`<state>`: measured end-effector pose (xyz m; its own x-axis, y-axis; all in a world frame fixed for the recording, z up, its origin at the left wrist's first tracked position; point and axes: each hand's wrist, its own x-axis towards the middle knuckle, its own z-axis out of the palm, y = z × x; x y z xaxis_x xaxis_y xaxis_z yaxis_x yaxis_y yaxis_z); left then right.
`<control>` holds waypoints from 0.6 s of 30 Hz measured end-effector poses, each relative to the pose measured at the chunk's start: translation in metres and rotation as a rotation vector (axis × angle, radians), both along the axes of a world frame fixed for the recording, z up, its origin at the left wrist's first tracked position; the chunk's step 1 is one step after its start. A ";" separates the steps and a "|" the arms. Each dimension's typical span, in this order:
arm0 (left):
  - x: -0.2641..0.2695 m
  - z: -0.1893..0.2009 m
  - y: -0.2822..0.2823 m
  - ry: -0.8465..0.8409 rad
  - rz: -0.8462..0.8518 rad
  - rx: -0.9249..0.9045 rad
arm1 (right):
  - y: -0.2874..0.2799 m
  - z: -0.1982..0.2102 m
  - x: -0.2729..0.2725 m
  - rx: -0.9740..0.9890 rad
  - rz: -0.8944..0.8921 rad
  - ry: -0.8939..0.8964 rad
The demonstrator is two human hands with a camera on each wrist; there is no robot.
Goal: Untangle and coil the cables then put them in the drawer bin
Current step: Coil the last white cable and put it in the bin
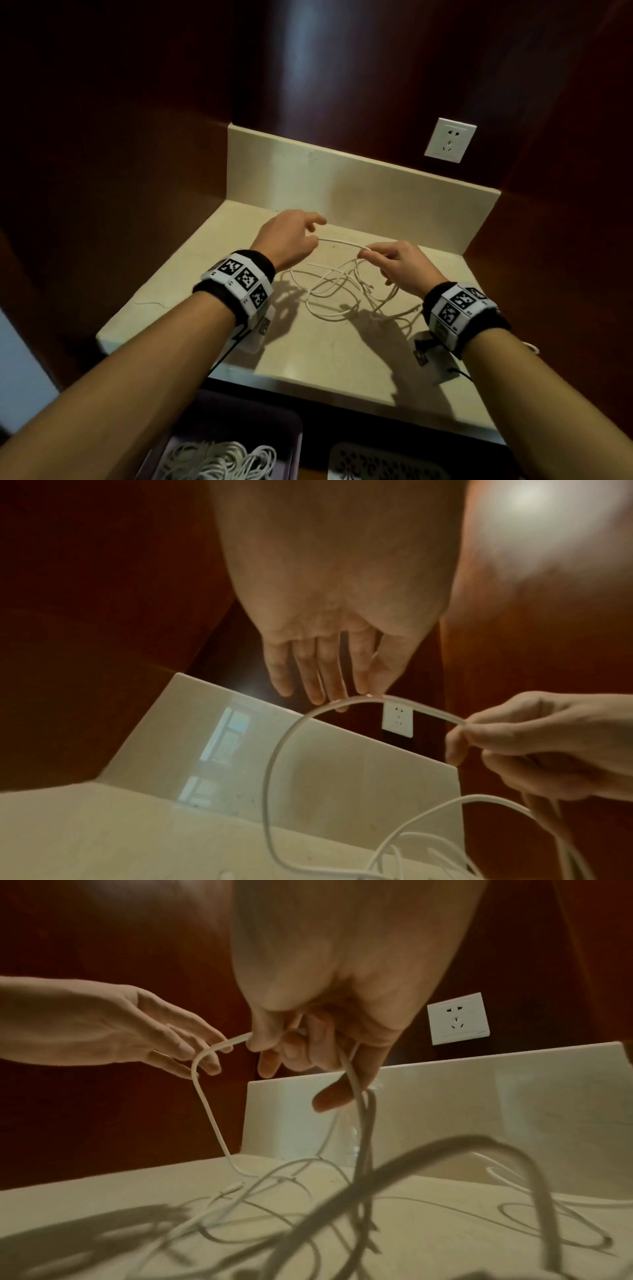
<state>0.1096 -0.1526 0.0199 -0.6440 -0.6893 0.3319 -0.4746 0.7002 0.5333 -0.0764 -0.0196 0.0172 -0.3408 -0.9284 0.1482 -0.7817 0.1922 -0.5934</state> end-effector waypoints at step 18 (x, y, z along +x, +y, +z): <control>0.023 -0.019 0.019 0.218 0.151 0.141 | 0.020 -0.048 0.024 0.049 -0.161 -0.276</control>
